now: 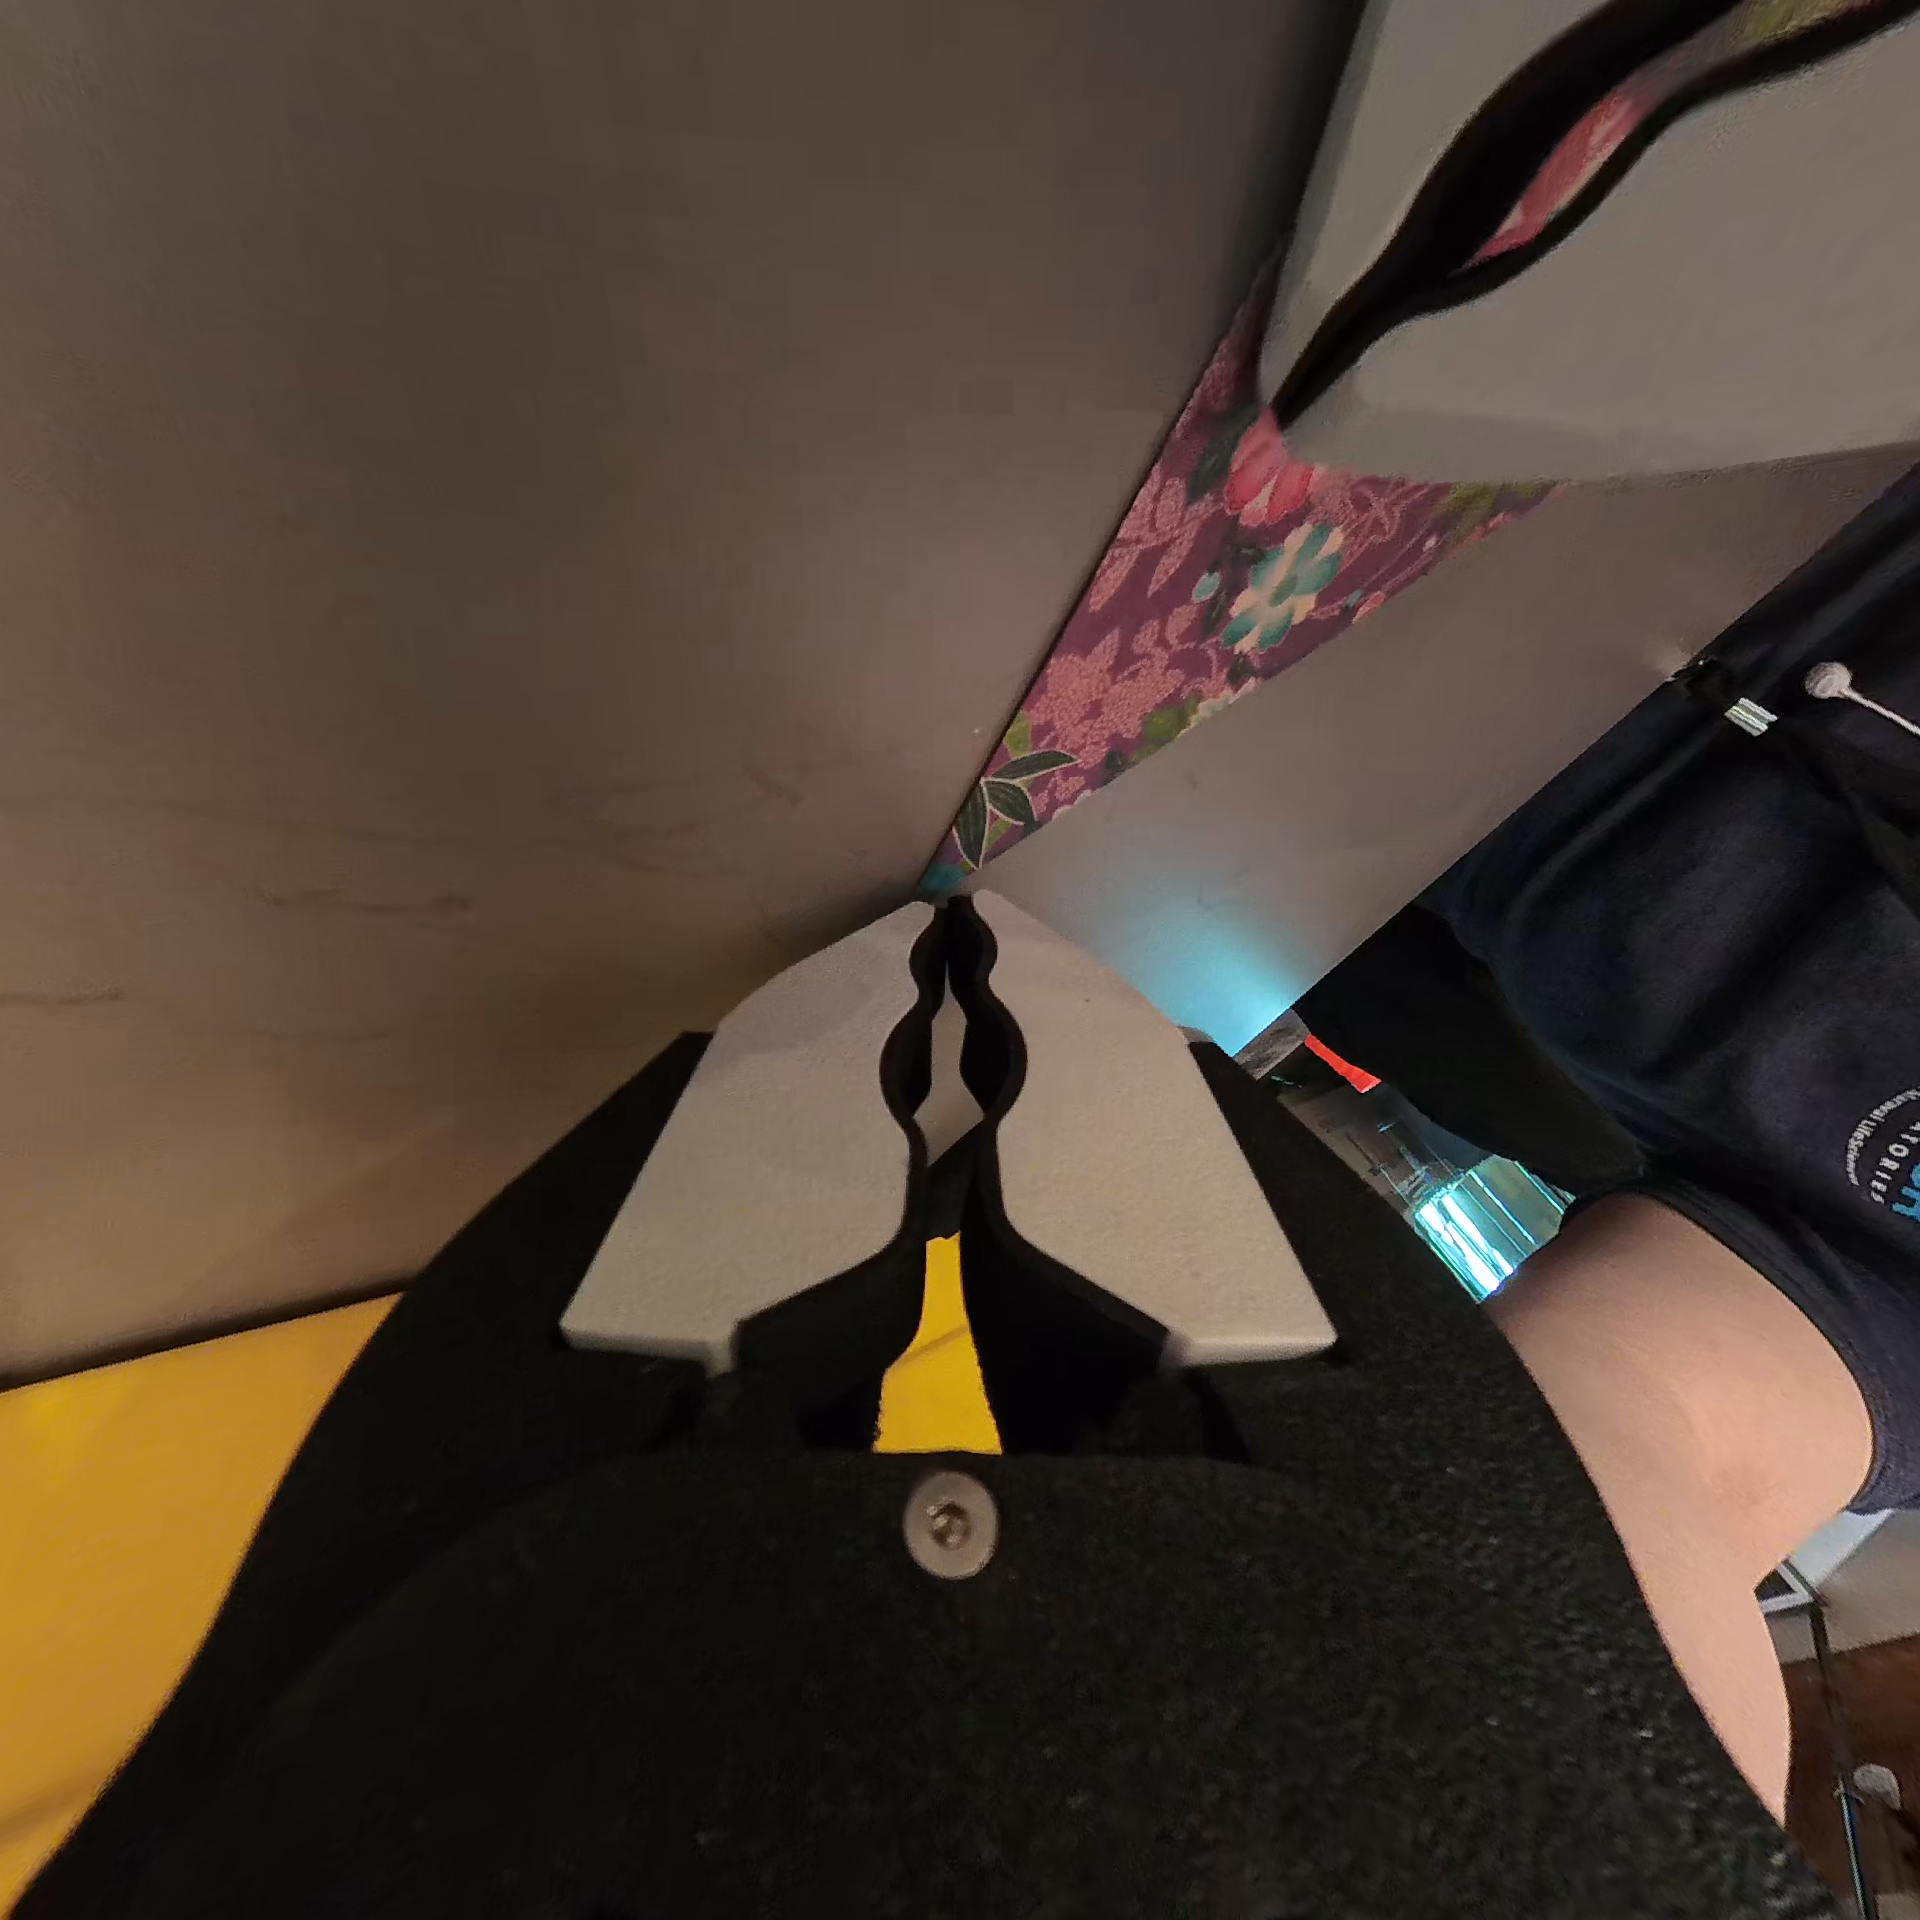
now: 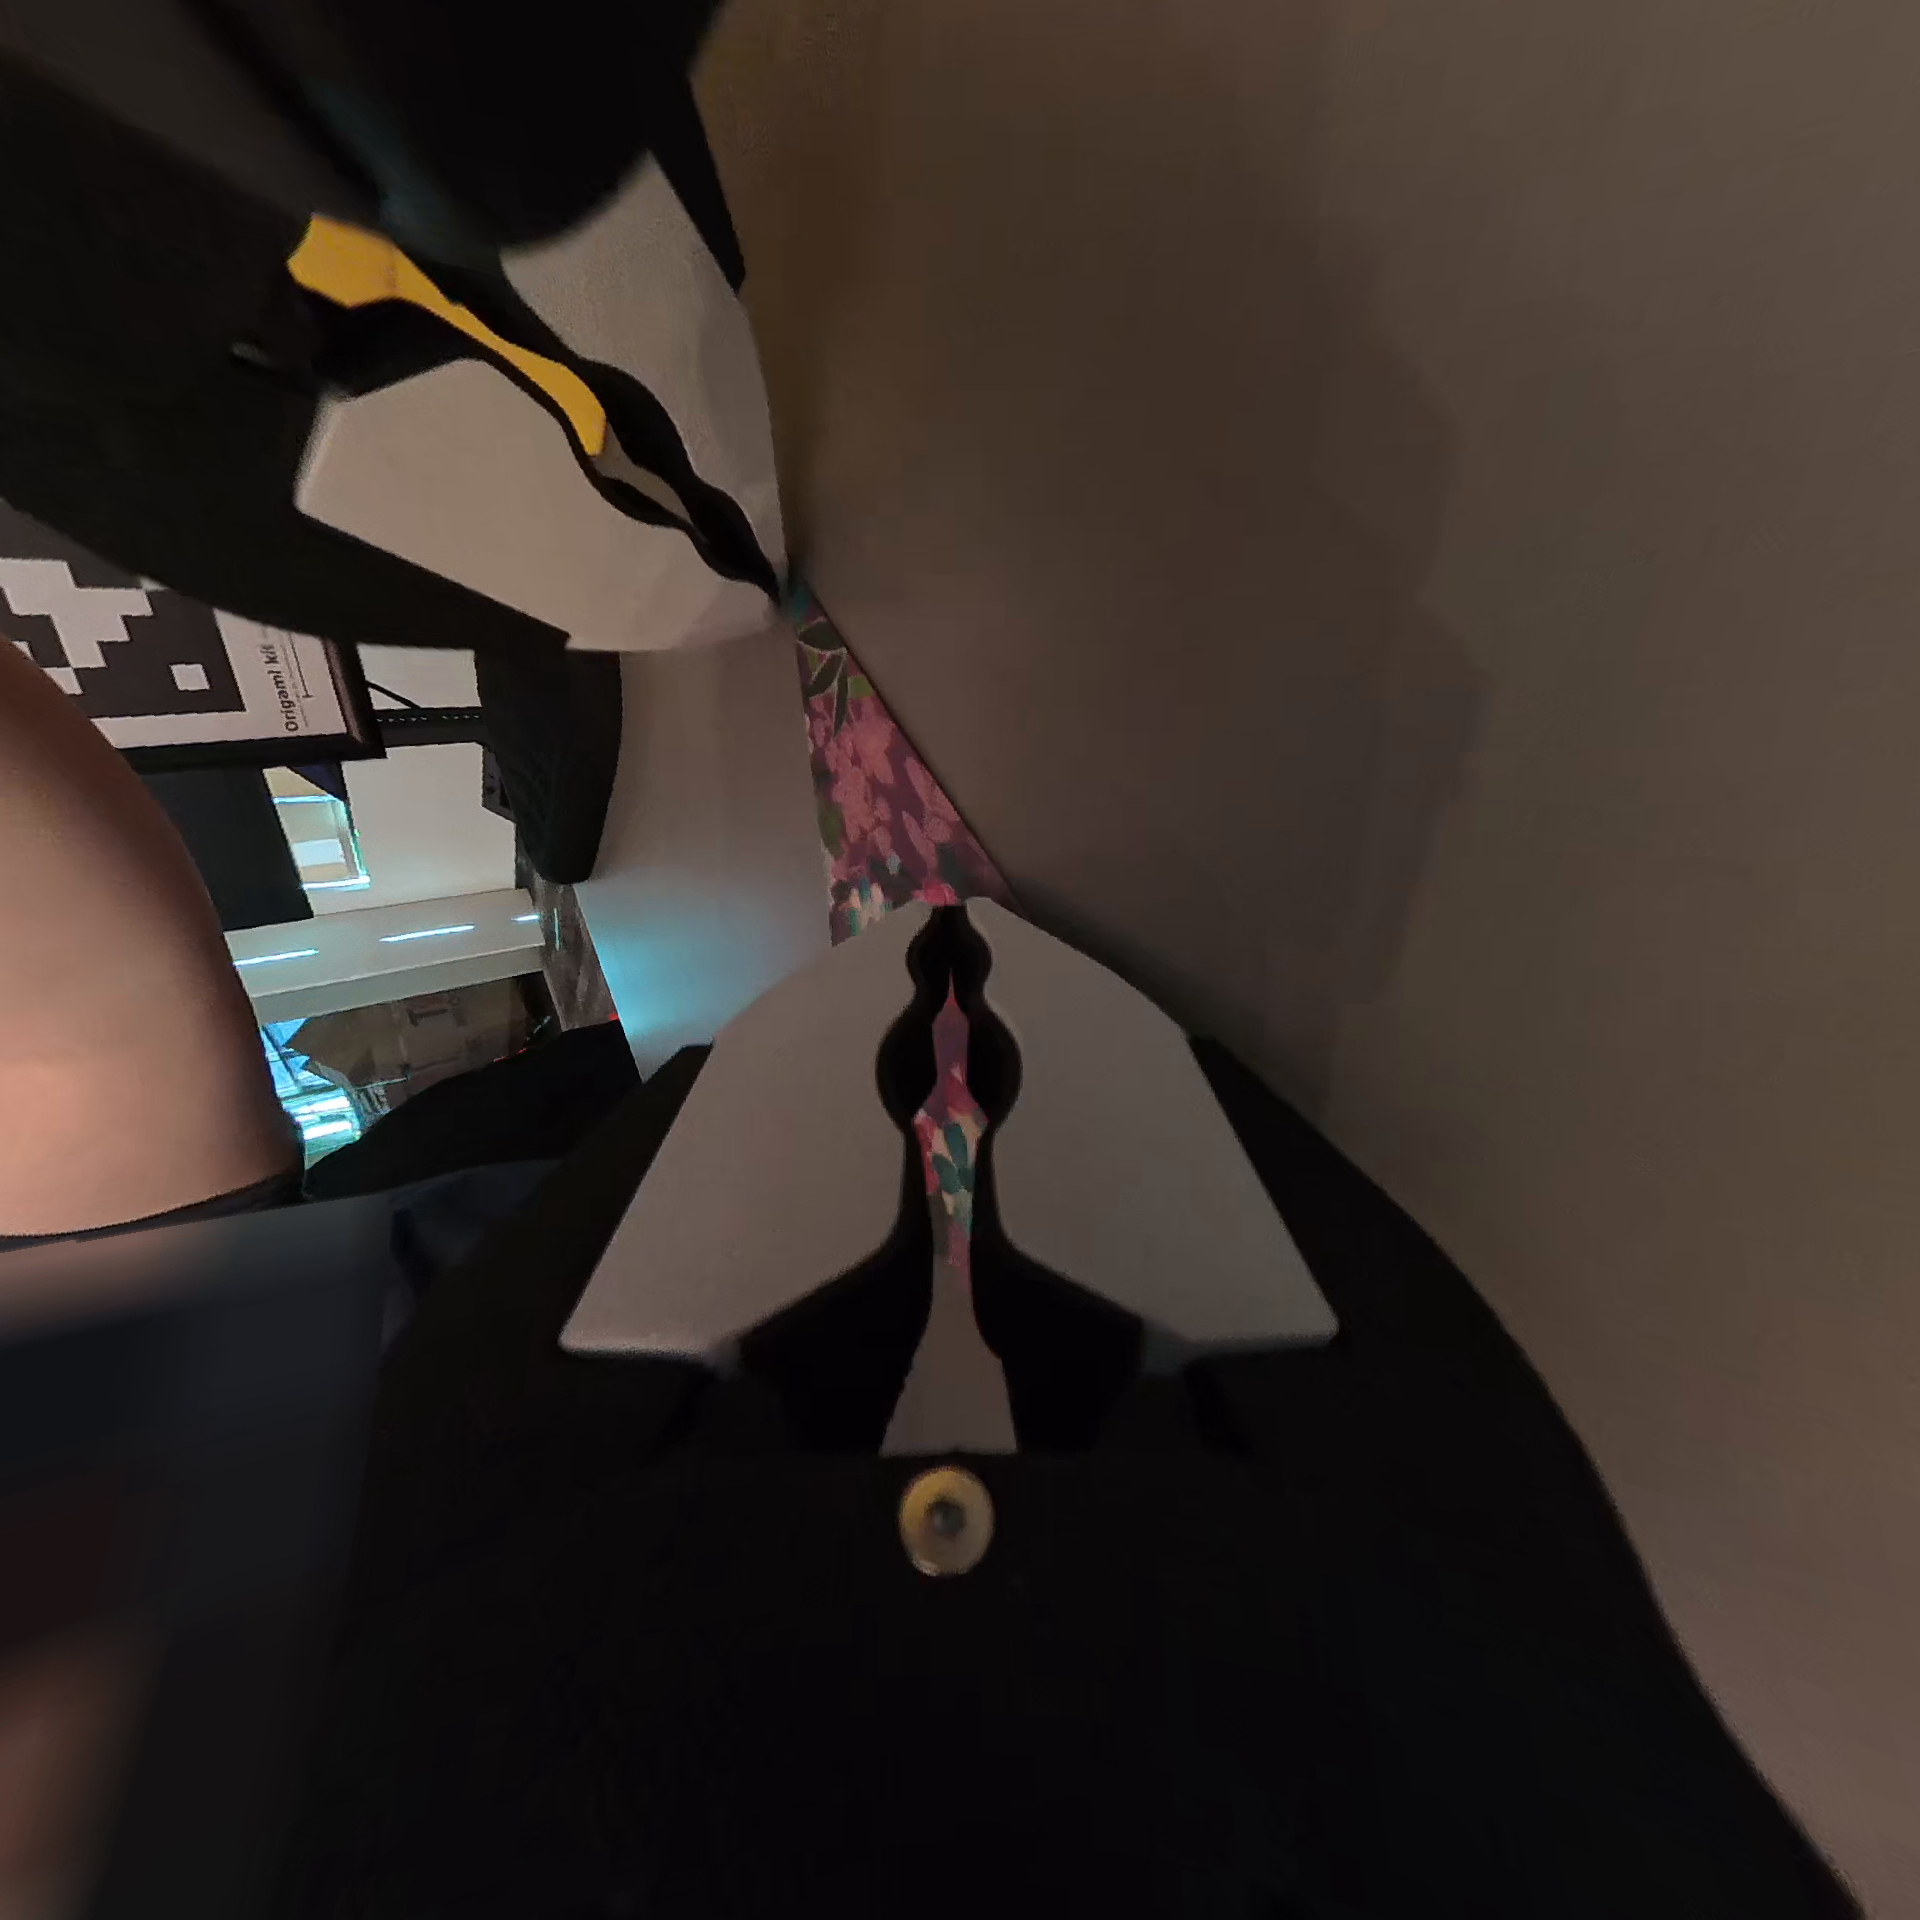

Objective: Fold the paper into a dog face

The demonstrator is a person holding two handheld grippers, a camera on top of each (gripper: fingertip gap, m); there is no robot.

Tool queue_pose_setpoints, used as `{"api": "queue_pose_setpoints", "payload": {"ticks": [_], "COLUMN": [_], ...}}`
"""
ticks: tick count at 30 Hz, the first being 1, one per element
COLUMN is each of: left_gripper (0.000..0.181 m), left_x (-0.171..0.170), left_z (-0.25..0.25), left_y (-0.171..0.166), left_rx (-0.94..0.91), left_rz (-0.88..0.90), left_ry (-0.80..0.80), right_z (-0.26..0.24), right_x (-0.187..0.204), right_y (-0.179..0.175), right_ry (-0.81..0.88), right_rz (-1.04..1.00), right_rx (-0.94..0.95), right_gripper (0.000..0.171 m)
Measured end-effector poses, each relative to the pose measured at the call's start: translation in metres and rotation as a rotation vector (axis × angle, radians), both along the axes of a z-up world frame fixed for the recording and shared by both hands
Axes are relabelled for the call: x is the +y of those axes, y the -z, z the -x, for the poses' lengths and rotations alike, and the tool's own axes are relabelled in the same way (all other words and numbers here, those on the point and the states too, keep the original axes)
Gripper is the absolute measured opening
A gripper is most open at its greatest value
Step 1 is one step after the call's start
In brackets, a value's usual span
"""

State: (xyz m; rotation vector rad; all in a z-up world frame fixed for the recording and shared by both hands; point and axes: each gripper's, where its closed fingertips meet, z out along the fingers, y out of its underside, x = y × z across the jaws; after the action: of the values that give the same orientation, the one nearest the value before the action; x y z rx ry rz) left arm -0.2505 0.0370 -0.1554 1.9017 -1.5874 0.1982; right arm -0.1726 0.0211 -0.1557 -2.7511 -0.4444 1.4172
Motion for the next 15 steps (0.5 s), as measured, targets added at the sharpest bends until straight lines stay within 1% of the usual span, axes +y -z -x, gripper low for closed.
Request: {"api": "queue_pose_setpoints", "payload": {"ticks": [15], "left_gripper": [0.000], "left_x": [0.000], "left_z": [0.000], "left_y": [0.000], "left_rx": [0.007], "left_rz": [-0.002], "left_ry": [-0.003], "right_z": [-0.040], "right_x": [-0.010], "right_y": [0.000], "right_ry": [-0.008], "right_rz": [0.050], "right_rx": [0.056], "right_gripper": [0.002]}}
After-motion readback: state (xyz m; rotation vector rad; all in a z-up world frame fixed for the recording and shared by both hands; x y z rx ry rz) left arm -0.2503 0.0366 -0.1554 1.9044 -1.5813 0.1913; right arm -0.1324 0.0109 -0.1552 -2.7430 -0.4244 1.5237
